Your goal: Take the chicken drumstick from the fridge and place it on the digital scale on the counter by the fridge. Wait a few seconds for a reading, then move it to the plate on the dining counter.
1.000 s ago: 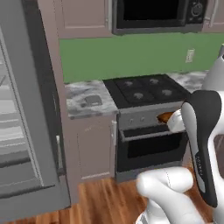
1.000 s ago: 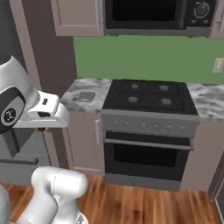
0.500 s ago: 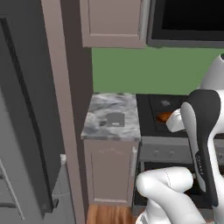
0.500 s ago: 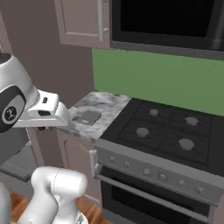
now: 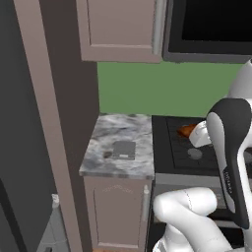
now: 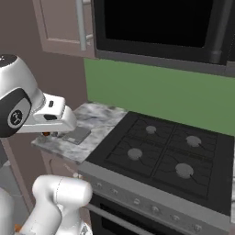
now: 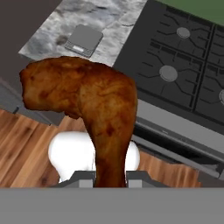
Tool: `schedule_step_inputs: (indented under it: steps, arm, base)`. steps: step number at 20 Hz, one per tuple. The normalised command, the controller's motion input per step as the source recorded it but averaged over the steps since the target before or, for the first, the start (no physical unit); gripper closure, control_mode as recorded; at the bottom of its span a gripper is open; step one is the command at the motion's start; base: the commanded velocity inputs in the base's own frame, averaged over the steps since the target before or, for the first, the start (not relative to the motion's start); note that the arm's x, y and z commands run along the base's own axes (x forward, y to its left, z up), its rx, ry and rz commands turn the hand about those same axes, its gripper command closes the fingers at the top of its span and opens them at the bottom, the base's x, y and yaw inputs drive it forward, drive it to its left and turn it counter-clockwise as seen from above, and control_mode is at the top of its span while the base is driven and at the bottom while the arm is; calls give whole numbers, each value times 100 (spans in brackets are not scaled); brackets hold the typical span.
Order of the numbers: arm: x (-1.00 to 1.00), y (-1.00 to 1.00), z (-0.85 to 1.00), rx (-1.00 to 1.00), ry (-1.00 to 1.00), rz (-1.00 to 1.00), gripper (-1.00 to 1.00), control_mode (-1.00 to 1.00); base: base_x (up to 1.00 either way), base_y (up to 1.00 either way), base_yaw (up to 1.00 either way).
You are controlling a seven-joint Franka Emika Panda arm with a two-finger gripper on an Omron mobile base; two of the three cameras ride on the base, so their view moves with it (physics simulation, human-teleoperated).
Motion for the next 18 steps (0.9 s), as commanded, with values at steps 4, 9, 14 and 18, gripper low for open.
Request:
schedule_step_inputs:
  steps: [4,9,14,18]
  arm:
    - [0,0,0,0,0,0,100,100]
    - [0,0,0,0,0,0,100,100]
    - [0,0,0,0,0,0,100,100]
    - [0,0,0,0,0,0,100,100]
  base:
    - [50,24,0]
    - [54,30,0]
    - [33,17,0]
    - [32,12,0]
